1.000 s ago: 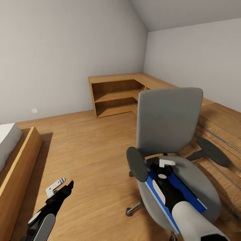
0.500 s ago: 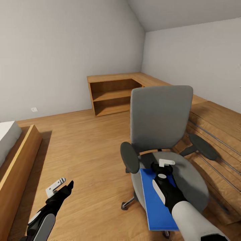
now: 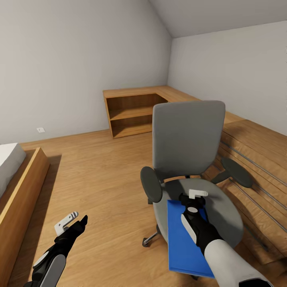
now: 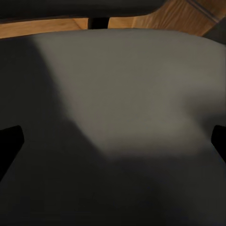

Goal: In the bedroom, organize the workspace by keeping the computer under the desk, ensuring the monitor is on the desk, placing the keyboard on the desk next to the monitor, placing the mouse on the desk next to the keyboard, moving the folder from the swivel chair onto the desk next to the mouse, stacking the notebook on top of the folder with the pen on top of the notebook, and positioning the swivel chair next to the desk.

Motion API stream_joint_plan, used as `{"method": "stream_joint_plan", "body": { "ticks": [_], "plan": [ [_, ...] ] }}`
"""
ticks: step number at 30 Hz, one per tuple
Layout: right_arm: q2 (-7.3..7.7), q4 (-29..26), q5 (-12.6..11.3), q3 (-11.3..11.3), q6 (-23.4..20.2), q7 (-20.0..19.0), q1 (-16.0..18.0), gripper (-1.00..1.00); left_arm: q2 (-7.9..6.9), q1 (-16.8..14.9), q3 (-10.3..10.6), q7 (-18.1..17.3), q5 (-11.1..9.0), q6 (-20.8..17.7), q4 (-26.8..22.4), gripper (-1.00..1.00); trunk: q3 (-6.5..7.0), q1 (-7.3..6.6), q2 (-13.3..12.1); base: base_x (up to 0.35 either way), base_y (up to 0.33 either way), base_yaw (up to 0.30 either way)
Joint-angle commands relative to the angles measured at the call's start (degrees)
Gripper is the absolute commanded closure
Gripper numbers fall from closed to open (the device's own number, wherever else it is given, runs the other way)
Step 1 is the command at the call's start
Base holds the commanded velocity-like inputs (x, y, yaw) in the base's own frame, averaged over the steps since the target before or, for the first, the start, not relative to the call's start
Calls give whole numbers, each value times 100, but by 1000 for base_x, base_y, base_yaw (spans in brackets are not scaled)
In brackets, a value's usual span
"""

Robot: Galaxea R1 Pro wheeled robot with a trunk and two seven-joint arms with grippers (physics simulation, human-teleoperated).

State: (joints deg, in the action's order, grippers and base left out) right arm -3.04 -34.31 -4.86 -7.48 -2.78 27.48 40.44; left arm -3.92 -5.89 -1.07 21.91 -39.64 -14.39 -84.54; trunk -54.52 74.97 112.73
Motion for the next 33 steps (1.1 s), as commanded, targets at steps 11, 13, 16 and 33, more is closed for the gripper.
{"method": "stream_joint_plan", "body": {
  "ticks": [11,13,16,33],
  "plan": [
    [21,147,-119,-166,-1,39,-1,-100,-2,-2,2,33,-44,-27,-10,-100,-6,0,2,0,0,0],
    [26,135,-120,-166,6,39,-1,-100,-3,-2,2,33,-44,-28,-10,-100,-6,0,2,0,0,0],
    [29,103,-120,-166,15,38,-1,-100,-3,-1,2,33,-46,-28,-10,-100,-6,0,2,0,0,0],
    [40,-10,-129,-157,23,30,-1,-100,5,0,2,33,-53,-28,-2,-100,125,0,2,0,0,0]
  ]
}}
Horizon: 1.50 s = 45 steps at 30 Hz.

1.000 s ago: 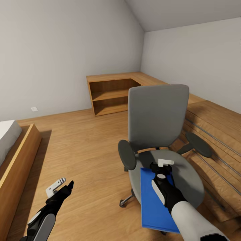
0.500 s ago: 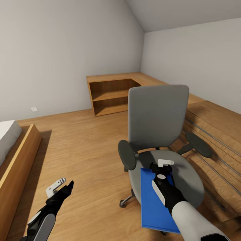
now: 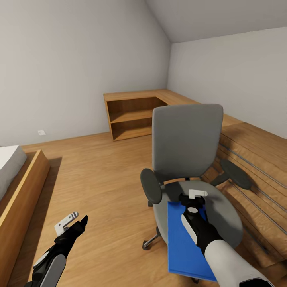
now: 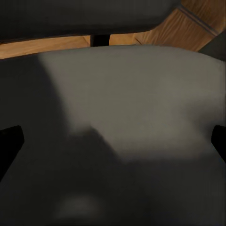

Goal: In the bedroom, organize the workspace by keeping the computer under the desk, ensuring the monitor is on the desk, placing the keyboard on the desk next to the monitor, placing the mouse on the desk next to the keyboard, moving the folder from the swivel chair onto the desk next to the mouse, stacking the notebook on top of the folder with the pen on top of the notebook, and positioning the swivel chair next to the desk.

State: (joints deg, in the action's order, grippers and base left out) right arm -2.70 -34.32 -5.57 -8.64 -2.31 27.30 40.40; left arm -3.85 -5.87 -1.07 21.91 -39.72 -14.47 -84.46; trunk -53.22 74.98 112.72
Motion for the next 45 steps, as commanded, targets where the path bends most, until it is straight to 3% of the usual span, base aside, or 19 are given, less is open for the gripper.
{"method": "stream_joint_plan", "body": {
  "ticks": [1,16,24,32,45],
  "plan": [
    [6,-10,-58,-42,-24,48,3,-100,-2,-2,1,33,-44,-21,-10,-100,4,-1,2,0,0,0],
    [6,-52,-62,-41,-26,52,-1,-100,-2,-3,1,33,-47,-20,-9,-100,127,-1,2,0,0,0],
    [6,-688,-93,-38,-125,63,-91,-100,5,-4,55,33,-41,-15,123,-100,188,-1,2,0,0,0],
    [10,-1482,-97,-33,-547,65,-435,-100,-8,-2,185,33,-35,-13,170,-100,206,-1,2,0,0,0],
    [7,-1783,-102,-33,-672,65,-547,-100,-10,-2,203,33,-28,-12,178,-100,209,-1,2,0,0,0]
  ]
}}
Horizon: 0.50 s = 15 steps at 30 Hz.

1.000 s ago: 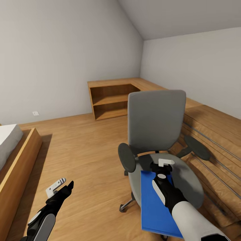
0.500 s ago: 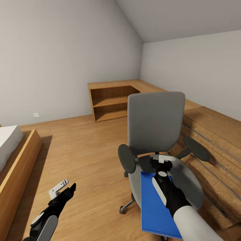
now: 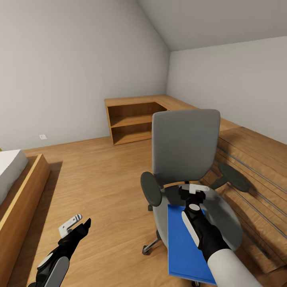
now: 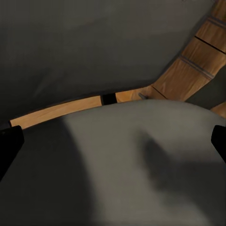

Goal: In the bedroom, organize the workspace by keeping the computer under the desk, ensuring the monitor is on the desk, placing the keyboard on the desk next to the monitor, placing the mouse on the desk next to the keyboard, moving the folder from the swivel chair onto the desk next to the mouse, stacking the notebook on top of the folder with the pen on top of the notebook, and positioning the swivel chair next to the desk.

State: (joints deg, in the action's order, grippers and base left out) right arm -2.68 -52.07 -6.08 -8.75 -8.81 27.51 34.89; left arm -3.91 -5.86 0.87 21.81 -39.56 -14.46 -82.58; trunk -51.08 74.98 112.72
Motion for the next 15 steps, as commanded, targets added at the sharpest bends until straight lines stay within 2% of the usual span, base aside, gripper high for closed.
{"method": "stream_joint_plan", "body": {
  "ticks": [1,15],
  "plan": [
    [4,-12,-51,-21,-22,44,3,-100,-5,-3,9,43,-43,-13,-8,-100,-5,-1,2,0,0,0],
    [-13,-90,-59,-30,-6,44,-8,-100,-5,-3,10,43,-44,-13,-9,-100,-5,-1,2,0,0,0]
  ]
}}
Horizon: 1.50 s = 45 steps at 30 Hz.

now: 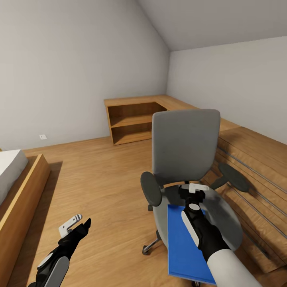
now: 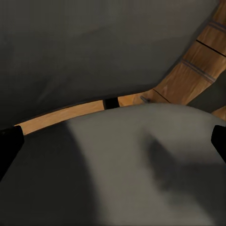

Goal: In the bedroom, organize the workspace by keeping the computer under the desk, ensuring the monitor is on the desk, placing the keyboard on the desk next to the monitor, placing the mouse on the desk next to the keyboard, moving the folder from the swivel chair onto the desk next to the mouse, stacking the notebook on top of the folder with the pen on top of the notebook, and positioning the swivel chair next to the desk.

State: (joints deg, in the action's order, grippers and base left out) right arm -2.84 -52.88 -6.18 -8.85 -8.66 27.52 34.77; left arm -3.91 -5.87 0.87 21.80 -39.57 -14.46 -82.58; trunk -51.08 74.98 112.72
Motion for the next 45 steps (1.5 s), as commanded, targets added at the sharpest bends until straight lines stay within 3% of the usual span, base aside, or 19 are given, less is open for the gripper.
{"method": "stream_joint_plan", "body": {
  "ticks": [1,9,26,45],
  "plan": [
    [10,-12,-50,-21,-18,38,3,-100,-5,-3,9,43,-46,-13,-8,-100,2,-1,2,0,0,-189],
    [19,-12,-43,-16,-16,41,-22,-100,-5,-4,9,43,-51,-13,-4,-100,57,-1,2,-79,0,-198],
    [2,-12,-50,-22,-6,35,-28,-100,-5,-3,9,43,-51,-13,-6,-100,171,-1,2,-327,43,-215],
    [-19,-47,-26,-30,-3,43,-28,-100,-9,-3,9,43,-43,-13,-11,-100,183,-1,2,-317,147,-288]
  ]
}}
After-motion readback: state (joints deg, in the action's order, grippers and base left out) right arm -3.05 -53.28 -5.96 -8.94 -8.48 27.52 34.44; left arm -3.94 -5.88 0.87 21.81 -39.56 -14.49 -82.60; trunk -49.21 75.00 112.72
